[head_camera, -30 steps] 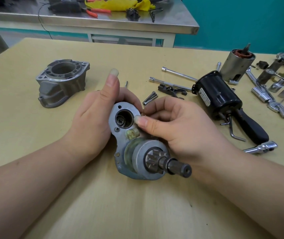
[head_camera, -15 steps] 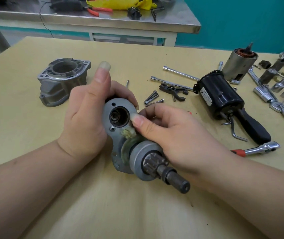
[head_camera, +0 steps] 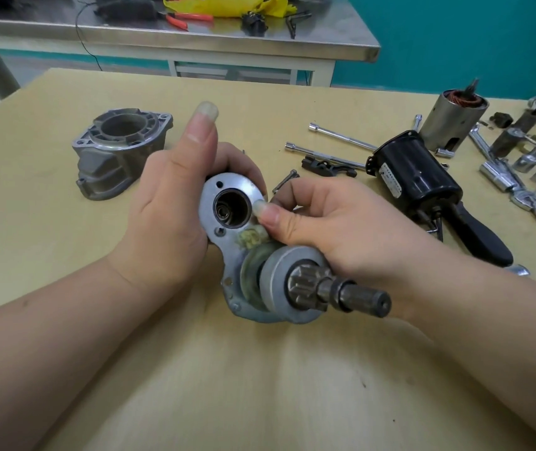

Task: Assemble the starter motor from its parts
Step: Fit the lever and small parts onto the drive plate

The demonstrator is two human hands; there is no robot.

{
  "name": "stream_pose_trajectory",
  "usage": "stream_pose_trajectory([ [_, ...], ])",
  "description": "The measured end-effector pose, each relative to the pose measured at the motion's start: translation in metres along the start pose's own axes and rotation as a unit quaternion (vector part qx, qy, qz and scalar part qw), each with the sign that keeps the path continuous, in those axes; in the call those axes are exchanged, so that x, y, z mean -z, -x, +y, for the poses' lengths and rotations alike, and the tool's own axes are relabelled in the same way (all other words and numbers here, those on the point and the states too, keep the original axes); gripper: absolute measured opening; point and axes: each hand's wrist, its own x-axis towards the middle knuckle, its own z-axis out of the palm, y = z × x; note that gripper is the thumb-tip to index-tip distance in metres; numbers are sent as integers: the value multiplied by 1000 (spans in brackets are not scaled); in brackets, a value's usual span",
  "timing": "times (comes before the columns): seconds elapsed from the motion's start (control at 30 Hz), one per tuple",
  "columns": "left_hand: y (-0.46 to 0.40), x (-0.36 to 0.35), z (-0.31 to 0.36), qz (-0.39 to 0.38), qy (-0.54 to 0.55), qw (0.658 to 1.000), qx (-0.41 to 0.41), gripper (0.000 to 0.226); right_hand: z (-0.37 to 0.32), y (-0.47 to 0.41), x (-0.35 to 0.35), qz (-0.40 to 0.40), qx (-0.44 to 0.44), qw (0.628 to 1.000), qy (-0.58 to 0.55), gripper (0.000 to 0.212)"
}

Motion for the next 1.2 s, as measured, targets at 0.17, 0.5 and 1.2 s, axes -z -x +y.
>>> stream_pose_trajectory([
  [0.17,4,1,-5,21,-34,998,-58,76,6,1,-3,-11,-15,999,-43,22],
  [0.5,5,0,-3,11,-42,996,-75,75,4,6,-8,12,0,997,-70,22],
  [1.2,5,-5,-1,-19,-45,998,-50,66,5,4,-2,-4,-5,998,-60,21],
])
